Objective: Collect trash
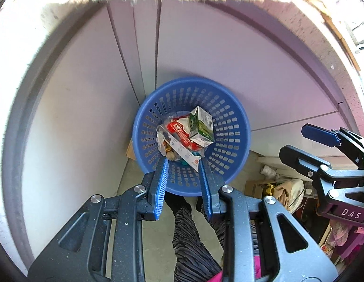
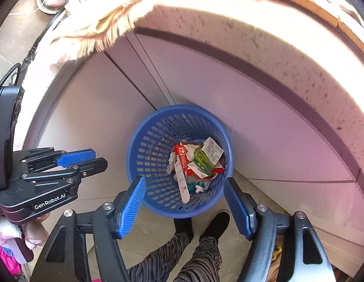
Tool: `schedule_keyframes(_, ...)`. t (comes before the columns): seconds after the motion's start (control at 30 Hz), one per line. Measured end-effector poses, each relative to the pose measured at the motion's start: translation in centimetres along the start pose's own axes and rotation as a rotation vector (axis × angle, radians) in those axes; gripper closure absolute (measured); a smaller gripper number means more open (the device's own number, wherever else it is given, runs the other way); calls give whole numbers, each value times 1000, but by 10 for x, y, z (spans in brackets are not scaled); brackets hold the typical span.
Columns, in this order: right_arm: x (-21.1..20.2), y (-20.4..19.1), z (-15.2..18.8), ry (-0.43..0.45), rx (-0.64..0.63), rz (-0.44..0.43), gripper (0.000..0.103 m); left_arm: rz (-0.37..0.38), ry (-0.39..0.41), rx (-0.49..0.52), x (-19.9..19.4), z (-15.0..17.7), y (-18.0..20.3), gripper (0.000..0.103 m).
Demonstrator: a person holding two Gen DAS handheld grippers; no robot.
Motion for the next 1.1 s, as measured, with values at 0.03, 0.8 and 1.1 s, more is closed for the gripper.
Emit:
schedule_keyframes(0.03, -3, -1, 0, 5, -1, -3, 31, -2, 8, 0, -4, -1, 0, 77)
schedule_keyframes(0.8, -123, -9, -48, 237, -74, -76, 11, -34, 341, -49, -142, -39, 22, 36)
schedule_keyframes(1.1, -191, -5, -71, 394, -71, -116, 0, -47, 508, -42, -210, -70, 42, 23)
Point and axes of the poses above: each gripper's, at about its wrist camera, not at the fingertips, and x roughly the way its jaws point, y to its right, z to its underside, the point moved 5 cm from there along x, roughly the way its jaws point, and after that the axes turned 1 degree about -x, right-handed, at the moved point
